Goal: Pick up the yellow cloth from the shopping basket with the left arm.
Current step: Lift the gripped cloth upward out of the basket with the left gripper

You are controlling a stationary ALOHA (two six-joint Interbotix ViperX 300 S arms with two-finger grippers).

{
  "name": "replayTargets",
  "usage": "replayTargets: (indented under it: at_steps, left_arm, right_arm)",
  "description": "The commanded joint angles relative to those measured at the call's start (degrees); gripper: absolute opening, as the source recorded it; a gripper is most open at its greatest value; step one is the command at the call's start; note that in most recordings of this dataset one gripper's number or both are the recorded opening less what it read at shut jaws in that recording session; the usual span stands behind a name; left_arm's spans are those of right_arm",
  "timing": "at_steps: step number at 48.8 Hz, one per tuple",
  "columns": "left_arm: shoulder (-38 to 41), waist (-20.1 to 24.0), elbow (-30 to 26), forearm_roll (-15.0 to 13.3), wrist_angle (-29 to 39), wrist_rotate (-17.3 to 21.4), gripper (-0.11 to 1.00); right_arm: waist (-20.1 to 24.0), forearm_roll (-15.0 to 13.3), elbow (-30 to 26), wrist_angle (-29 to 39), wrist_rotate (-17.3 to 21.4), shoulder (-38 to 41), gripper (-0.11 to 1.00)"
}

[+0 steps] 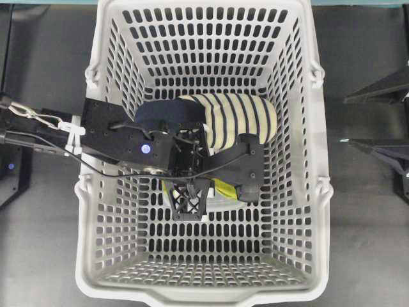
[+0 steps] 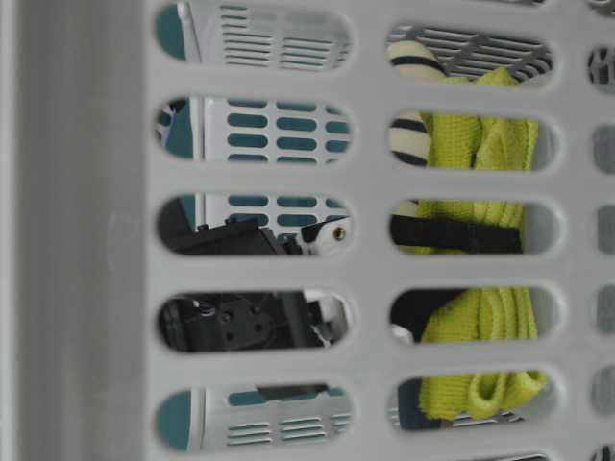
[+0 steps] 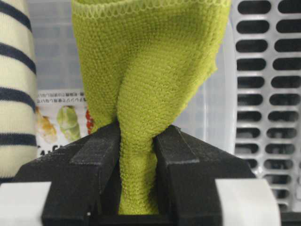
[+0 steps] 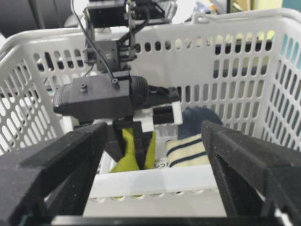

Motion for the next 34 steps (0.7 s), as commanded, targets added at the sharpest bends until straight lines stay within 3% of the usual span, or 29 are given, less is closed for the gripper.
replayTargets:
  at_steps: [1, 23, 28, 34]
  left_arm:
    - [-2.7, -0.4, -3.3, 0.2, 1.4, -0.1, 0.15]
    - [-7.4, 0.2, -29.8, 0.2, 28.5, -0.1, 0.15]
    - [-7.2, 0.8, -33.1, 0.2, 32.1, 0.7, 0.15]
    - [-7.2, 1.2, -33.3, 0.2, 32.3, 1.8, 0.15]
  right_arm:
    - [-0.1, 0.2, -0.5, -0.6, 0.1, 0.3, 0.76]
    - [-0.1, 0.2, -0.1, -1.1, 0.3, -1.1, 0.74]
    - [-0.1, 0.2, 0.0, -1.0, 0.3, -1.2, 0.75]
    - [-0.1, 0.2, 0.0, -1.1, 0.3, -1.3, 0.74]
